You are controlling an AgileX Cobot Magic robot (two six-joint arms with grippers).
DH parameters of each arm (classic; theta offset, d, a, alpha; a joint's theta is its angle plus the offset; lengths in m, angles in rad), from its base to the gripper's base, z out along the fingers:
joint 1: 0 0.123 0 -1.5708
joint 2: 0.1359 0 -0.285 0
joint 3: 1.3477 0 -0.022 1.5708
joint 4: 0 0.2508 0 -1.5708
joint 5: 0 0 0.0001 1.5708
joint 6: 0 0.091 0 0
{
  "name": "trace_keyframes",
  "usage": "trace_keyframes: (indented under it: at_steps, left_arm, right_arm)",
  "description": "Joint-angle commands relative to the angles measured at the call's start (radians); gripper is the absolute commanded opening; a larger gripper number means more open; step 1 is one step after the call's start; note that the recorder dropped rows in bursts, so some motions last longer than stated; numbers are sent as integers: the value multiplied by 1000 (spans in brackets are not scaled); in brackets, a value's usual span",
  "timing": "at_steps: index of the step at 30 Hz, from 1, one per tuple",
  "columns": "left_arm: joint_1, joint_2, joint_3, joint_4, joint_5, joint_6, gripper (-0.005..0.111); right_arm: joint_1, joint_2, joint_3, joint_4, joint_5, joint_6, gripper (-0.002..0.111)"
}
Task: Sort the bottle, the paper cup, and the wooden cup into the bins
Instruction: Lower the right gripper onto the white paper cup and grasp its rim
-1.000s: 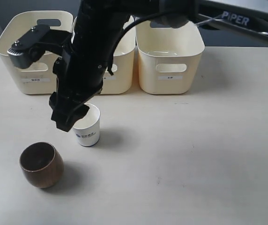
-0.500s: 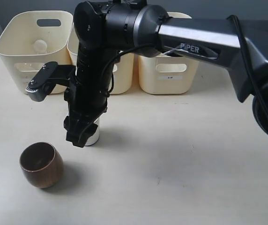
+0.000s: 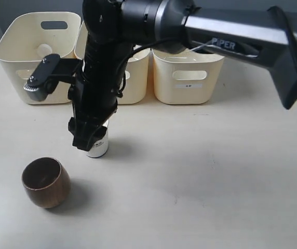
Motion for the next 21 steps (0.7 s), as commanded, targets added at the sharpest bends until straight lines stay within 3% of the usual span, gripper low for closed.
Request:
trace_keyframes:
  at_steps: [1,18,21]
  left_arm:
    - [-4,-5,2,1,-6,-1,0]
    - [-4,-5,2,1,-6,-1,0]
    - [-4,-5,2,1,-6,-1,0]
  right_arm:
    - [-1,-80,0,15,-34,-53,58]
    - [-3,100,0,-24,-106,-86,58]
    - [-3,105,0,-39,-96,-83,46]
